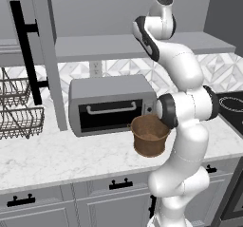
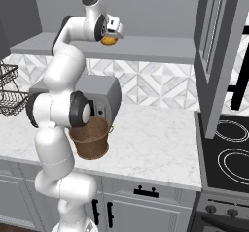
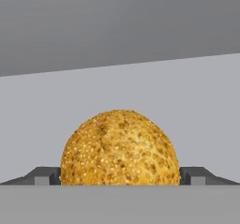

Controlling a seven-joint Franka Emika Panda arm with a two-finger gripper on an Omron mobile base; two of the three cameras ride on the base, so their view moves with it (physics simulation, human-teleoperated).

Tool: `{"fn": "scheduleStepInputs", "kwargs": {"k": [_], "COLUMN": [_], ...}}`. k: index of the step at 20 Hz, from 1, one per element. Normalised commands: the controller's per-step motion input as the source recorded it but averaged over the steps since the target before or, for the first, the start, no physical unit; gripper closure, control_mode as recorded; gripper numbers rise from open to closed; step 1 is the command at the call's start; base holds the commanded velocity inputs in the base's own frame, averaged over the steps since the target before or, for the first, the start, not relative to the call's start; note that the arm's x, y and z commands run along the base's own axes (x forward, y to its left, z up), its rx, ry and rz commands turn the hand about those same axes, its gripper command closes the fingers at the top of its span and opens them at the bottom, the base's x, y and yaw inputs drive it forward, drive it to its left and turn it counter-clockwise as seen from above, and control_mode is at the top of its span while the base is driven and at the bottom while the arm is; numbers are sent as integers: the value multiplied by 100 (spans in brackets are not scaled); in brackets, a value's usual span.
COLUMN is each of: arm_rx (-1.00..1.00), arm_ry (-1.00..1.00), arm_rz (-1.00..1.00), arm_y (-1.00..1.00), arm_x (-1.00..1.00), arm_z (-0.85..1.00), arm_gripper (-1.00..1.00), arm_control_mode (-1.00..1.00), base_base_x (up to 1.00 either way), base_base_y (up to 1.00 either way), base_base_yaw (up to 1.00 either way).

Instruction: Open the cabinet, pick up the bread from the cabinet and place it in the basket. Then move the basket to the dining counter.

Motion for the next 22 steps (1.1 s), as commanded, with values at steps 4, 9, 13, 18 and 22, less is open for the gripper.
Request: {"fn": "scheduleStepInputs", "kwargs": {"k": [4,9,13,18,22], "arm_rx": [1,1,0,0,0], "arm_ry": [-5,-16,-25,-17,-6], "arm_rz": [0,0,0,-4,-8], "arm_y": [18,9,16,5,0], "arm_x": [-1,-15,-21,-51,-100], "arm_z": [-42,-37,-21,4,56], "arm_gripper": [100,100,100,100,100], "arm_control_mode": [-100,-100,-100,-100,-100], "base_base_x": [0,0,0,0,0], "base_base_y": [0,0,0,0,0], "base_base_yaw": [0,0,0,0,0]}}
